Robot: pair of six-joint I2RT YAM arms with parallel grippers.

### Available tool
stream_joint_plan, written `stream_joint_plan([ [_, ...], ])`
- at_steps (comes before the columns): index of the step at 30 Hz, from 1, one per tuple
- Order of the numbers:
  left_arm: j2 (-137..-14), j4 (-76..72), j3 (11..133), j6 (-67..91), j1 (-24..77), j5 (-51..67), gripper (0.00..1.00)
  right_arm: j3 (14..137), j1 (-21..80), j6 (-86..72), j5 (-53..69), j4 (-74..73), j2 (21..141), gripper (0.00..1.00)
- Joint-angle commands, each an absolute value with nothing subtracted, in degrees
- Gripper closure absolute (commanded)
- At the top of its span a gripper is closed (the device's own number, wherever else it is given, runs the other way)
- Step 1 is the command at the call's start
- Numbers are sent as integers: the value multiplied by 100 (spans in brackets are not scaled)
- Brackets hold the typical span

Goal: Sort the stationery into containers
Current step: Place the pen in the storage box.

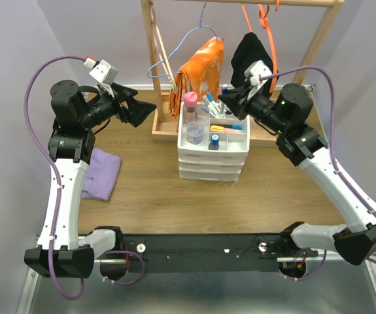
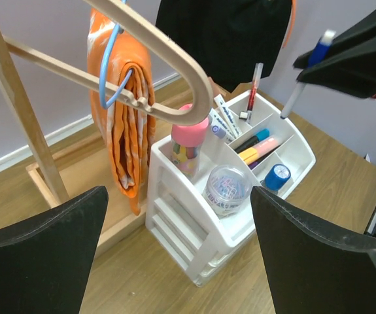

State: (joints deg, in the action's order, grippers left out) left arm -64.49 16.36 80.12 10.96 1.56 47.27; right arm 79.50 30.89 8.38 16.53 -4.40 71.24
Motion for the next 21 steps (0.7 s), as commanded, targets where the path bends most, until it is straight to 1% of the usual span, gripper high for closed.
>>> stream_joint_plan([
  [1,-6372,1898,7919,879,123,4544,1,7262,3015,1739,1099,-378,6970,99],
  [6,-6320,1995,7849,835,123,4518,1,6900,2944,2048,1020,-89,6899,99],
  [21,-6231,2022,7638,888,123,4465,1,6847,2364,2030,1063,-79,7347,99],
])
